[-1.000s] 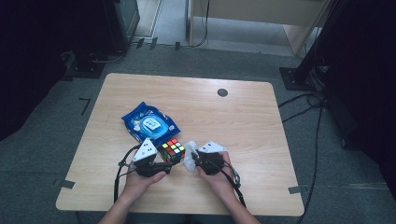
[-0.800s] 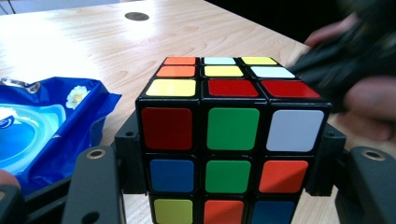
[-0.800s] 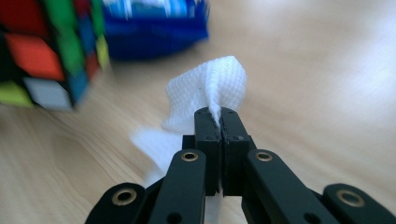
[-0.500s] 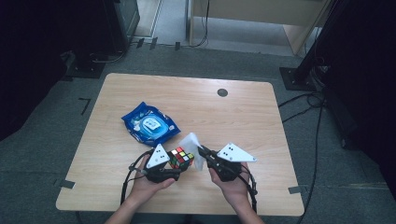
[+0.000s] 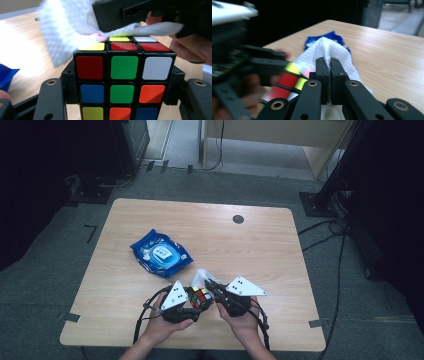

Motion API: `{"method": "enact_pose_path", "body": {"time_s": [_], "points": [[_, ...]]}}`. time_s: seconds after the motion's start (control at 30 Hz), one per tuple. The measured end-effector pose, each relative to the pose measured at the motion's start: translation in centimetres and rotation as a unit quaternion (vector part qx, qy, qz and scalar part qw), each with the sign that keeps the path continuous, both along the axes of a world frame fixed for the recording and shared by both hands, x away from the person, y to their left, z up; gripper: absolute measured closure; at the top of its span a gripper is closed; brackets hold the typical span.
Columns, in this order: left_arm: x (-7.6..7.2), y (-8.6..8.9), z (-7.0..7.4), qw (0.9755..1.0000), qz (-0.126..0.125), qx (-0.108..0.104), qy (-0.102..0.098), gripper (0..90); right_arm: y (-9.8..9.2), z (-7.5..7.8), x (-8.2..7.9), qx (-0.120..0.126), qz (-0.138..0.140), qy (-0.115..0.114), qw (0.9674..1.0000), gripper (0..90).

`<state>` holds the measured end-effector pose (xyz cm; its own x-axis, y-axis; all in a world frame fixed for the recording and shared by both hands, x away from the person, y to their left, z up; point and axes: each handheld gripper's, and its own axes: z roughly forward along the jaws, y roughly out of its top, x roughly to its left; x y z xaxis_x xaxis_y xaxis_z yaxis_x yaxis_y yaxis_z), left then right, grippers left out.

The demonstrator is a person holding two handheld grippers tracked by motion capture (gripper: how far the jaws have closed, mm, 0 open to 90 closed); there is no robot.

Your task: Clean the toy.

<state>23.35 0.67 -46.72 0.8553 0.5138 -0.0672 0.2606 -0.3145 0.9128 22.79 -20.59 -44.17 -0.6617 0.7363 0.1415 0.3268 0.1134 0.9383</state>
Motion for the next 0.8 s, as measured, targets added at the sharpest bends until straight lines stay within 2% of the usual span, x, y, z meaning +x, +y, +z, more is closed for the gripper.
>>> {"method": "enact_pose_path", "body": {"time_s": [0.1,0.13,0.2,0.27,0.33,0.47,0.6,0.73,0.8], "points": [[0.2,0.6,0.3,0.9998,0.005,-0.022,0.001,34.2,-0.5,-0.8,0.6,-0.053,-0.04,-0.001,0.9978,88.3],[0.4,0.7,0.4,0.9998,0.007,-0.019,0.001,34.2,-0.6,-1.2,0.8,-0.059,-0.048,0.004,0.9971,88.3],[0.7,0.9,0.2,0.9999,0.014,-0.003,-0.003,34.2,-1.0,-1.4,0.9,-0.055,-0.058,0.009,0.9968,88.3],[1.0,1.0,-0.4,0.9997,0.02,0.008,0.006,34.2,-1.2,-0.7,0.7,-0.042,-0.057,0.004,0.9975,88.3],[1.2,0.8,-0.9,0.9994,0.026,0.018,0.013,34.2,-1.1,0.3,0.2,-0.026,-0.044,-0.01,0.9987,88.3],[0.8,0.0,-1.0,0.9995,0.013,0.029,0.007,34.2,0.3,1.9,-1.3,0.003,0.018,-0.03,0.9994,88.2],[0.1,-0.4,-0.6,0.9996,-0.005,0.026,-0.006,34.2,1.8,2.1,-2.1,0.022,0.071,-0.024,0.997,88.1],[-0.2,-0.2,0.1,0.9998,-0.013,0.002,-0.012,34.2,2.0,1.3,-2.0,0.021,0.074,-0.018,0.9969,88.1],[-0.2,-0.2,0.1,0.9998,-0.011,0.004,-0.014,34.2,1.7,0.9,-1.8,0.036,0.076,-0.017,0.9963,88.1]]}}
